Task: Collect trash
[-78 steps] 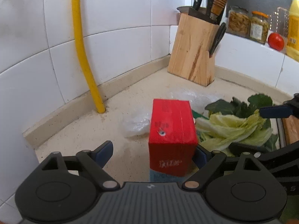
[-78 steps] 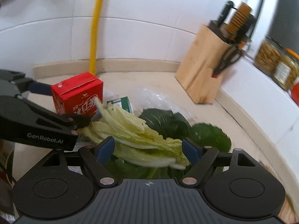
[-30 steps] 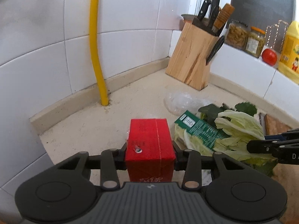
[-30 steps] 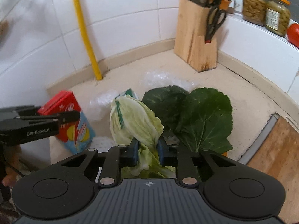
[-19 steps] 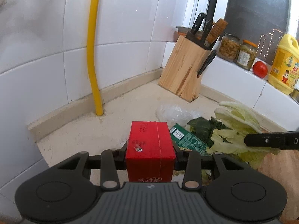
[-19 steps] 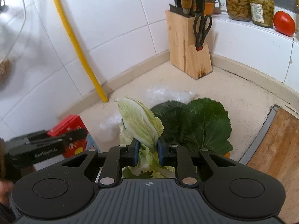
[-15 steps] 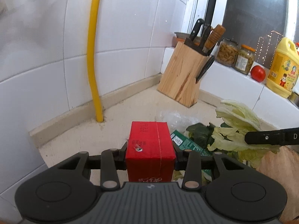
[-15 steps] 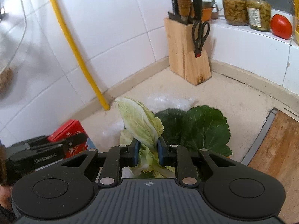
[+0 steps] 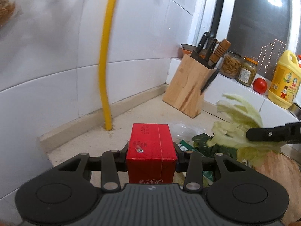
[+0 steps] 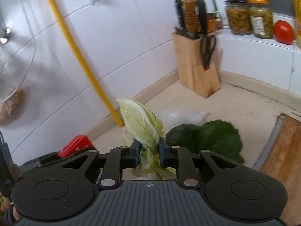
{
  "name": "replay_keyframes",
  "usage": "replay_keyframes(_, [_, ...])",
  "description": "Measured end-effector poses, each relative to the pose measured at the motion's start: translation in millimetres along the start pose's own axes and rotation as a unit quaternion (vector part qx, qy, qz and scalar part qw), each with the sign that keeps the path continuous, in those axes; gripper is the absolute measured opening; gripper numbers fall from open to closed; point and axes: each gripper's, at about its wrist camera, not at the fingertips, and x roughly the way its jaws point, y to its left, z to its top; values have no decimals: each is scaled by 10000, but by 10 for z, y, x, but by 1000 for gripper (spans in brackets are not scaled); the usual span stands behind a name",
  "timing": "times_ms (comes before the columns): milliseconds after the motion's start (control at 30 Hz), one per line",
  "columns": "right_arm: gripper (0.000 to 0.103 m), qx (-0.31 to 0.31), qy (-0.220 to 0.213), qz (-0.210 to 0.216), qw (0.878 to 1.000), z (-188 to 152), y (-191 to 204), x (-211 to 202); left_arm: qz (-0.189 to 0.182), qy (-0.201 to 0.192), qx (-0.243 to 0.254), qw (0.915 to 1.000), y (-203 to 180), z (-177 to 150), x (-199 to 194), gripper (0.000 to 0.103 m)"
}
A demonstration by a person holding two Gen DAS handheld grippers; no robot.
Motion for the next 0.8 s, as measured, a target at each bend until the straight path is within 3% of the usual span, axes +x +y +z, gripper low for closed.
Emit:
replay_keyframes(233, [26, -336, 338, 577, 9972, -84, 468, 296, 360, -109, -180, 9991, 268, -54, -210, 35])
replay_keyframes(500, [26, -647, 797, 1184, 9876, -272, 1034, 705, 1010, -173, -531, 9933, 709, -208, -517, 36])
replay_keyframes(800, [26, -881, 1272, 1537, 9759, -528, 1557, 1082, 1558, -121, -868, 9839, 1143, -424, -759, 36])
